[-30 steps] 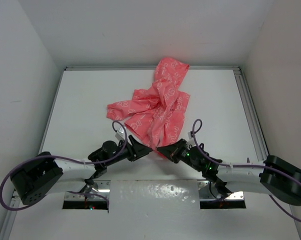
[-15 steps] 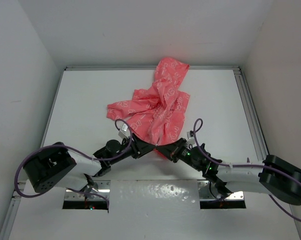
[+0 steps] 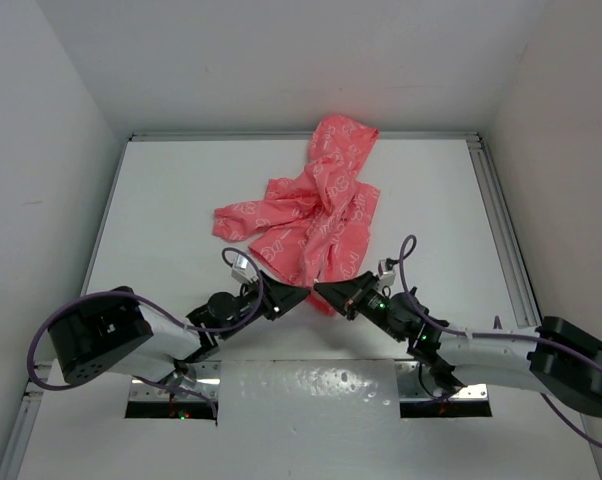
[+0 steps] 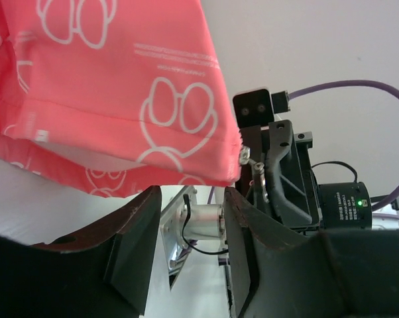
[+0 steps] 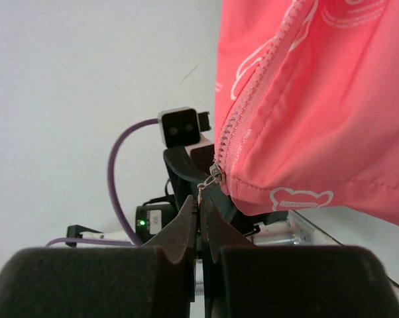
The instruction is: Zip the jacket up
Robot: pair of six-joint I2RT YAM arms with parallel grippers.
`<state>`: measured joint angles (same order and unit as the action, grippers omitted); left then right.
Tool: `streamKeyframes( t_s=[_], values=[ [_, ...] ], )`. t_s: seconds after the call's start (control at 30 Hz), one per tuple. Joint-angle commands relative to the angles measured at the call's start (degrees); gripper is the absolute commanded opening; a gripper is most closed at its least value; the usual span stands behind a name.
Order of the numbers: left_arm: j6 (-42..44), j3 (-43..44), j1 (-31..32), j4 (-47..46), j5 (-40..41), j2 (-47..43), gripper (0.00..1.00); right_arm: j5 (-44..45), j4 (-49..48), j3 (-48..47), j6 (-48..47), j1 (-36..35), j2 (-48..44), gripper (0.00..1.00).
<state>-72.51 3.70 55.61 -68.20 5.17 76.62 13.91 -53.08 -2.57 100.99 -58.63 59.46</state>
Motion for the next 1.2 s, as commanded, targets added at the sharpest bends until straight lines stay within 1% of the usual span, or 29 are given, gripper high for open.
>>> streamKeyframes(
  t_s=[0.0,0.2,0.37,0.53,0.7,0.73,0.93,1.03,1.1,1.13,1.17],
  values=[
    [-0.2,-1.7,1.1,-6.1,2.2,-0.2,0.41,2.5,-0.2,6.3,-0.4,-0.1,-3.0,0.0],
    [-1.3,-2.4,1.6,-7.6,3.3,-0.3,0.53,2.2,1.4,5.9,-1.1,-0.2,-3.4,0.0],
    [-3.1,-2.0,1.6,-8.2,4.7,-0.3,0.53,0.9,0.3,5.9,-0.5,-0.1,-1.5,0.0],
    [-2.9,0.2,1.5,-5.3,4.6,0.0,0.51,0.2,-1.1,5.7,-0.5,-0.2,-0.2,0.0],
    [-2.5,2.7,1.6,-4.0,5.3,1.2,0.46,-0.8,-1.8,5.8,-0.4,-0.2,0.6,0.0],
    [-2.7,3.0,1.6,-4.6,5.5,1.9,0.43,-1.0,-2.1,5.7,-0.4,-0.2,0.8,0.0],
    [-2.7,5.3,1.6,-5.5,5.7,5.0,0.41,-2.0,-2.6,6.0,0.1,-0.1,1.1,0.0],
    [-2.9,5.7,1.6,-6.3,5.7,6.6,0.37,-2.9,-1.9,5.7,0.2,-0.1,1.2,0.0],
    [-3.2,6.0,1.6,-7.3,5.7,7.2,0.3,-2.9,-2.0,6.1,0.6,-0.2,1.0,0.0],
    [-3.5,5.9,1.6,-8.0,5.9,7.4,0.2,-2.4,-2.8,6.7,0.7,-0.2,0.9,0.0],
    [-3.5,5.5,1.6,-8.3,6.2,7.3,0.16,-2.1,-3.2,7.0,0.8,-0.2,0.7,0.0]
  ],
)
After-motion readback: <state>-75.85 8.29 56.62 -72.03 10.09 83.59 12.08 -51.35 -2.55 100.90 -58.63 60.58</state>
